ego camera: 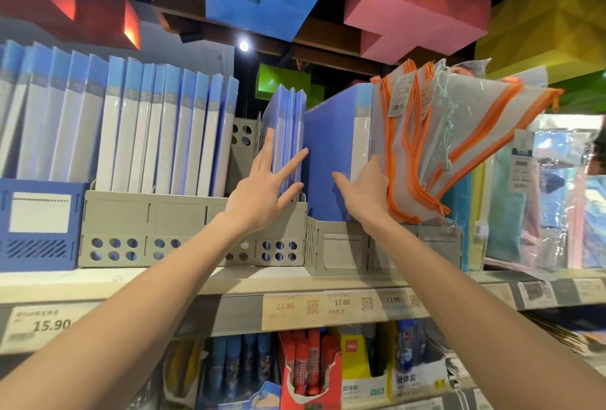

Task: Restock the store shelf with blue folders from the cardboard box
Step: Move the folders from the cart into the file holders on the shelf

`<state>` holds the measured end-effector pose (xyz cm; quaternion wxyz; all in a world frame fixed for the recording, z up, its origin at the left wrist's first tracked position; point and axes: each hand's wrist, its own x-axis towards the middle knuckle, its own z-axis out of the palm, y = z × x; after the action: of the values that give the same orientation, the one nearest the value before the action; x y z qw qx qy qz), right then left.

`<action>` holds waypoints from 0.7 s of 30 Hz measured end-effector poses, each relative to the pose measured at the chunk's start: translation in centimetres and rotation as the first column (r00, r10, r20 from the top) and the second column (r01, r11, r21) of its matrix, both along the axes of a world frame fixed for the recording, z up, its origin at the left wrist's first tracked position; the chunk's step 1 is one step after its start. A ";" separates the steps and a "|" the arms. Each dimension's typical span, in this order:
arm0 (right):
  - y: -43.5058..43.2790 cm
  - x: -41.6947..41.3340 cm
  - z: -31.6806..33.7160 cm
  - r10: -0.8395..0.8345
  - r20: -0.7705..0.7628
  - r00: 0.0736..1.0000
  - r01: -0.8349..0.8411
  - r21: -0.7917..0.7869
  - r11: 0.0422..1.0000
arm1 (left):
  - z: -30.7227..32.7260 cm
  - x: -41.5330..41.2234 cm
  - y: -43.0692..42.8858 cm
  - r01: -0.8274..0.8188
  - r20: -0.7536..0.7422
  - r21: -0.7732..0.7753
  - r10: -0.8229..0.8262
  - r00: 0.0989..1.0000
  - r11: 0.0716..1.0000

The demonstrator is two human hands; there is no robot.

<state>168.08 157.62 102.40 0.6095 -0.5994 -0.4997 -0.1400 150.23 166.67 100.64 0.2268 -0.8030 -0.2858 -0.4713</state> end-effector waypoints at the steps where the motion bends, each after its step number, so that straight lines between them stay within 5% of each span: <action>1: -0.1 0.0 0.0 -0.002 0.003 1.000 0.002 -0.018 1.000 | 0.0 0.0 0.1 -0.003 0.004 -0.002 0.003 1.000 1.000; 6: -0.5 -0.5 0.0 -0.024 -0.023 0.999 0.023 -0.057 0.998 | -0.3 0.2 -0.6 0.021 0.029 -0.060 -0.020 0.999 0.998; 13: -3.0 -1.1 0.8 0.044 -0.032 0.999 -0.050 -0.220 0.974 | -0.3 -1.0 -3.7 0.105 -0.022 -0.339 -0.119 0.993 0.935; 16: -4.2 -1.7 0.1 0.062 -0.056 0.997 -0.076 -0.299 0.951 | -0.7 -2.1 -4.8 0.143 0.016 -0.309 -0.146 0.989 0.940; 21: -6.0 -3.4 -3.1 0.064 -0.112 0.992 -0.079 -0.139 0.987 | -2.9 -2.6 -6.0 0.361 0.255 -0.208 -0.306 0.917 0.909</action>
<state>164.71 151.61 99.25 0.5956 -0.6299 -0.4961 -0.0493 147.63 160.63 97.71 0.0066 -0.8060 -0.2239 -0.5479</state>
